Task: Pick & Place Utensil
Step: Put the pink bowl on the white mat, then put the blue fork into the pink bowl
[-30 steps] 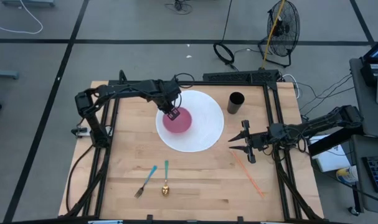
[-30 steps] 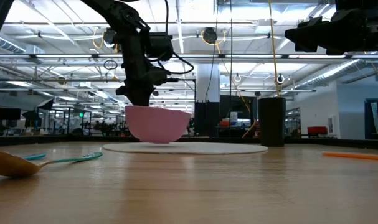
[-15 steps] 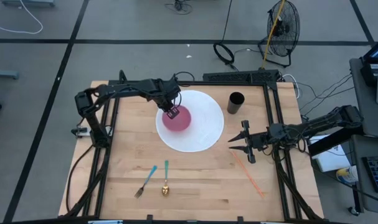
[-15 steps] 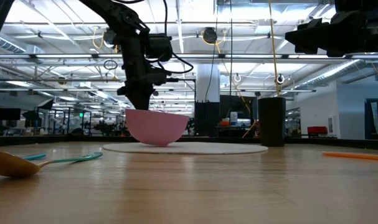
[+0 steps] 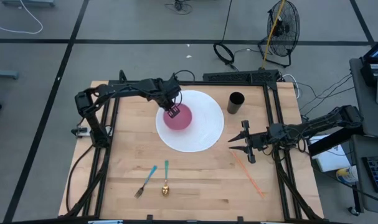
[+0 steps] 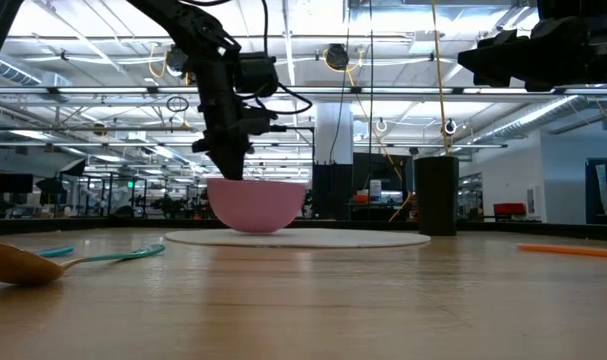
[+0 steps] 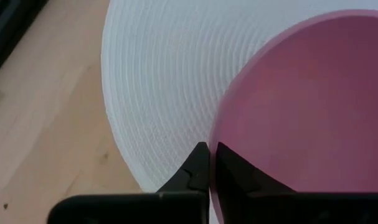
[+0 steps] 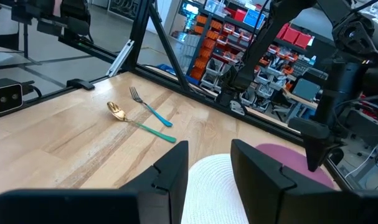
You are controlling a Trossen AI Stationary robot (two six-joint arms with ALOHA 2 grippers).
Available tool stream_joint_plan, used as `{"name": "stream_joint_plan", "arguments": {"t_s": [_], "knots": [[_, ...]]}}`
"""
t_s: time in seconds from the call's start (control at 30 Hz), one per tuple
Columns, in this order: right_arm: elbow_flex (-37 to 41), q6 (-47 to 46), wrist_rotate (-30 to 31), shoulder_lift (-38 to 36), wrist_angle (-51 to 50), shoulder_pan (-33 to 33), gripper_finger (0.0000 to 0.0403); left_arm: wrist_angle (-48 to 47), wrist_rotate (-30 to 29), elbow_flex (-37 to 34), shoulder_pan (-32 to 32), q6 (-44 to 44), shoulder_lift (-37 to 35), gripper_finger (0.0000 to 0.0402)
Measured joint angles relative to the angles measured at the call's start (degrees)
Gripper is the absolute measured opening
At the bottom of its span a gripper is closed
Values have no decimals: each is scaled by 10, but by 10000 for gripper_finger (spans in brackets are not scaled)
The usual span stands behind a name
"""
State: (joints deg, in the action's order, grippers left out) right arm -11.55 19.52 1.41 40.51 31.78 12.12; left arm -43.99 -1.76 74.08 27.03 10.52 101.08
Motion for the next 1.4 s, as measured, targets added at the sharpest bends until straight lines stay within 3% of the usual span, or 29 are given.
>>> {"name": "stream_joint_plan", "arguments": {"t_s": [0.3,0.63,0.83,1.03,1.4], "knots": [[0,0,0,0,-3,0,116,1,-7,0,0,-1,0,39],[0,0,0,0,-3,0,116,-15,-13,0,7,1,0,7],[0,-6,0,0,-4,0,116,-14,-47,0,7,7,0,72],[0,-6,0,0,-4,0,116,-14,-43,0,7,12,0,137],[0,-6,0,0,-5,0,116,4,-42,0,7,5,-11,181]]}}
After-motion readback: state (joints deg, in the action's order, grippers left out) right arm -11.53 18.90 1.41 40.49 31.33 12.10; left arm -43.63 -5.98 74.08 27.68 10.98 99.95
